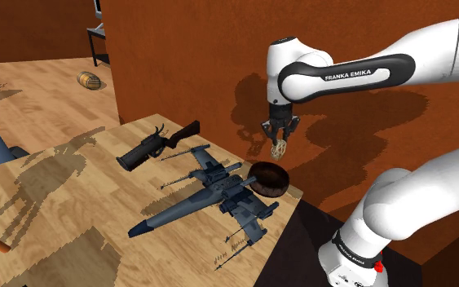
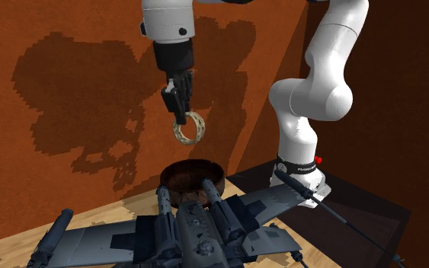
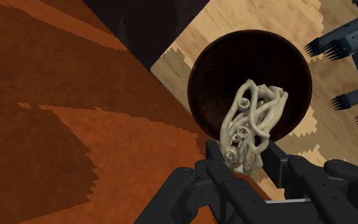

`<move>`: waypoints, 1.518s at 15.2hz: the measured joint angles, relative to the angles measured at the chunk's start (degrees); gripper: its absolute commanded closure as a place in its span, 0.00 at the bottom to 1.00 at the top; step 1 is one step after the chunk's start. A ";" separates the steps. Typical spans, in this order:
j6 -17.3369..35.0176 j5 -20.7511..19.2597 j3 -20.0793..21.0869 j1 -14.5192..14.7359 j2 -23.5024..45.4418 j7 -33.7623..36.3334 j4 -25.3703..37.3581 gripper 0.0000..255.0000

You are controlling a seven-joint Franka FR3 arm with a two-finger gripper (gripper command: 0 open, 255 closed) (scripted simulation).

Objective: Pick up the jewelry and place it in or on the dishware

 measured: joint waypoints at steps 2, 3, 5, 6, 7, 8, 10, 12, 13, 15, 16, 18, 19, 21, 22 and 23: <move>1.64 -0.13 -0.01 -0.04 0.52 0.33 -1.14 1.00; 2.39 -0.18 0.01 -0.04 0.81 0.51 -1.62 1.00; 3.95 -0.26 0.08 -0.02 1.16 0.91 -2.88 1.00; 4.84 -0.28 0.16 0.01 1.47 1.22 -3.51 1.00; 5.66 -0.37 0.14 -0.02 1.69 1.35 -4.13 1.00; 6.52 -0.46 0.15 -0.05 2.13 1.55 -4.56 1.00; 8.21 -0.69 0.09 -0.17 2.85 1.82 -5.55 1.00; 9.68 -0.85 0.10 -0.21 3.23 2.16 -6.68 1.00; 10.50 -1.03 0.03 -0.32 3.70 2.24 -7.02 1.00; 12.16 -1.26 0.03 -0.40 4.51 2.62 -7.92 1.00; 12.42 -1.27 0.07 -0.38 4.58 2.73 -8.11 1.00; 12.63 -1.27 0.11 -0.36 4.67 2.82 -8.23 1.00; 12.67 -1.26 0.12 -0.35 4.69 2.85 -8.24 1.00; 12.69 -1.26 0.13 -0.35 4.70 2.87 -8.25 1.00; 12.69 -1.26 0.13 -0.35 4.71 2.87 -8.25 0.00; 12.70 -1.26 0.13 -0.35 4.71 2.87 -8.25 0.00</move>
